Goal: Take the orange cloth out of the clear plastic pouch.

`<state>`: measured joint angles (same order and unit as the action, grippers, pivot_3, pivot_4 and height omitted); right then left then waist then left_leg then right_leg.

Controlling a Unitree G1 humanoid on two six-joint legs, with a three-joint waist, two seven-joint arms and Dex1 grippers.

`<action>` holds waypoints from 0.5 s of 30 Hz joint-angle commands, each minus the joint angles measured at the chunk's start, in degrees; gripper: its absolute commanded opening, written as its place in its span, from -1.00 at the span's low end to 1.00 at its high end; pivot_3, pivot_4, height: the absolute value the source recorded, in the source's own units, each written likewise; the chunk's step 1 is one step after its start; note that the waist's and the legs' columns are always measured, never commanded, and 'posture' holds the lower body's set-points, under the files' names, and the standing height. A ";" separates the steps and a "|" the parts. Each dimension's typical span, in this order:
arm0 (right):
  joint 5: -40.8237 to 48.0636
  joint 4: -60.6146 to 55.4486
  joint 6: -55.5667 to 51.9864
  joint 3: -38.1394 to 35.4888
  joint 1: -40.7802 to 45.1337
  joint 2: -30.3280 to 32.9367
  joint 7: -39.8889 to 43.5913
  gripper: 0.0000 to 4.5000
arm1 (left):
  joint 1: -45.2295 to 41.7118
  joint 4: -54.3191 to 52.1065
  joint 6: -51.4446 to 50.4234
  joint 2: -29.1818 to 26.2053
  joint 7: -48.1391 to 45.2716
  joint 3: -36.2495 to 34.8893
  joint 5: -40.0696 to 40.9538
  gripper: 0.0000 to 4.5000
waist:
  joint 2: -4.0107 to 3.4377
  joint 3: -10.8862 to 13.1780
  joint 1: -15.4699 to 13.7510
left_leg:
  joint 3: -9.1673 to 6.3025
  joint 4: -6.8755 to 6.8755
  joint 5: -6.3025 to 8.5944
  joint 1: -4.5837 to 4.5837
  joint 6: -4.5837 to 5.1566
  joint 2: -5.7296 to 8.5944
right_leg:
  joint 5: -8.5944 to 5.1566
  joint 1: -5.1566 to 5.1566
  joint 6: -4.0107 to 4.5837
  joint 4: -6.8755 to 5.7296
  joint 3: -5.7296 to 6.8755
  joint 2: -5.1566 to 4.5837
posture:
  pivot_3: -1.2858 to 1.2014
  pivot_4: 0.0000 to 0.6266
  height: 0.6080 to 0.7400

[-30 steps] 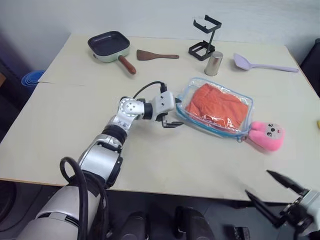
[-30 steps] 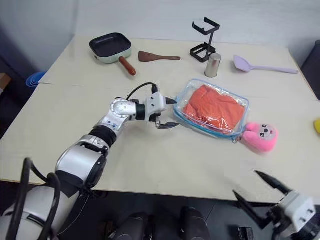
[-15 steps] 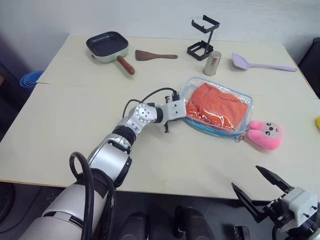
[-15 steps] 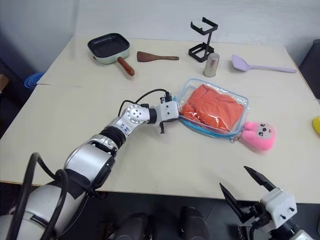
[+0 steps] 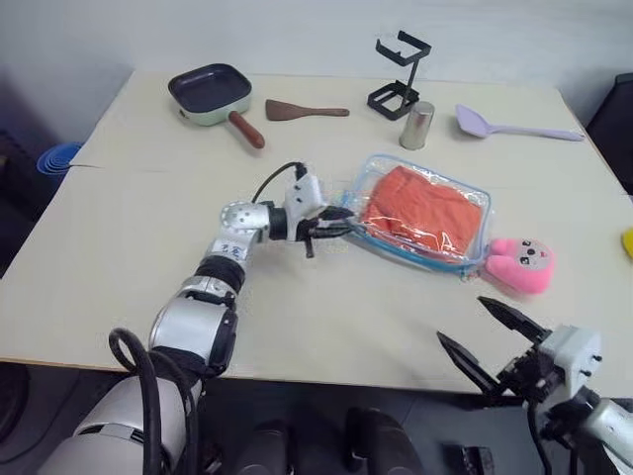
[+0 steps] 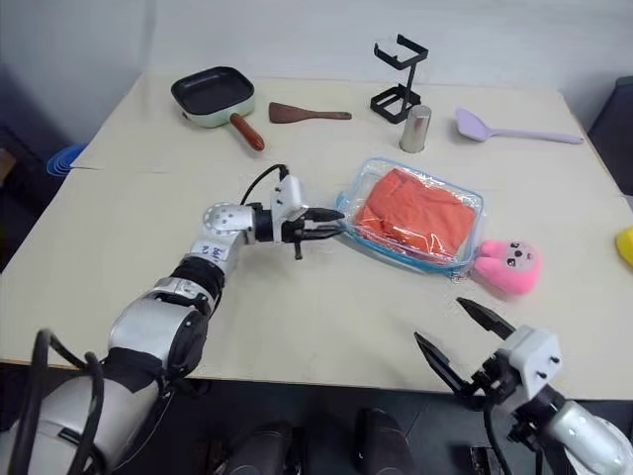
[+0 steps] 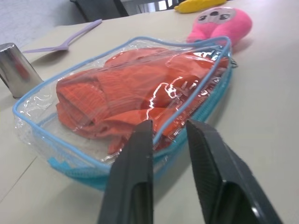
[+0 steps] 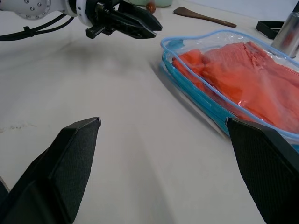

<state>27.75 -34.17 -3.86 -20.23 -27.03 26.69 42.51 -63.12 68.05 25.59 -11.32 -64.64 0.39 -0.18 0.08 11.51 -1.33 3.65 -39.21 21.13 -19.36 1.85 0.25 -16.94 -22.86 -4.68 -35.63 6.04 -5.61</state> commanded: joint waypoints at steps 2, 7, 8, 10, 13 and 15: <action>-0.69 1.91 1.92 0.15 2.71 1.40 0.96 1.00 | 4.77 -8.51 -1.48 -2.80 -6.22 -0.36 3.44 0.14 | 0.01 0.00 -0.16 | 0.00 -0.01 0.00 -0.03 0.01 0.01 | 0.00 0.00 0.00 0.00 0.00 0.01 | 0.03 -0.52 1.00; -9.21 5.25 1.33 5.38 11.71 4.88 -1.14 1.00 | 17.05 -28.83 -10.46 -8.51 -9.18 -3.68 11.63 0.71 | 0.06 -0.02 0.21 | -0.08 -0.04 0.00 -0.07 0.02 0.00 | 0.00 0.00 0.00 0.00 -0.03 -0.02 | 0.03 -0.52 1.00; -11.77 6.88 -0.05 7.72 15.62 5.50 -2.31 1.00 | 20.86 -35.14 -13.94 -10.13 -9.55 -4.55 14.10 0.81 | 0.07 -0.03 1.04 | -0.05 -0.05 0.00 -0.04 0.02 -0.02 | 0.00 0.01 0.00 -0.01 -0.07 -0.02 | 0.03 -0.52 1.00; -17.97 11.64 -1.93 13.07 23.66 6.98 -3.21 1.00 | 28.27 -47.56 -22.51 -13.56 -9.82 -5.76 19.18 0.98 | 0.04 -0.02 2.02 | 0.02 -0.09 0.00 0.06 0.02 -0.06 | 0.00 0.02 0.01 -0.10 -0.22 -0.03 | 0.03 -0.52 1.00; -27.14 21.57 -1.68 20.41 35.45 7.63 -5.06 1.00 | 37.11 -61.76 -34.95 -18.48 -7.75 -7.15 24.98 0.98 | 0.03 -0.02 2.79 | -0.18 -0.13 -0.04 0.06 -0.09 -0.11 | -0.06 0.01 0.12 -0.23 -0.15 -0.06 | 0.03 -0.52 1.00; -31.23 28.07 -0.97 23.24 41.93 6.86 -7.13 1.00 | 41.50 -67.73 -37.96 -20.81 -6.21 -7.80 26.22 0.98 | 0.03 -0.02 2.41 | -0.29 -0.13 -0.06 0.05 -0.13 -0.12 | -0.09 0.01 0.18 -0.25 -0.09 -0.08 | 0.03 -0.52 1.00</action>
<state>0.00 -9.52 -6.10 1.45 12.07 33.85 37.47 -23.08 6.80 -9.52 -30.86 -72.18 -6.20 23.55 0.11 11.49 1.07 3.30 -39.34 21.06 -19.35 1.71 0.16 -17.03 -22.85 -4.49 -35.87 5.98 -5.72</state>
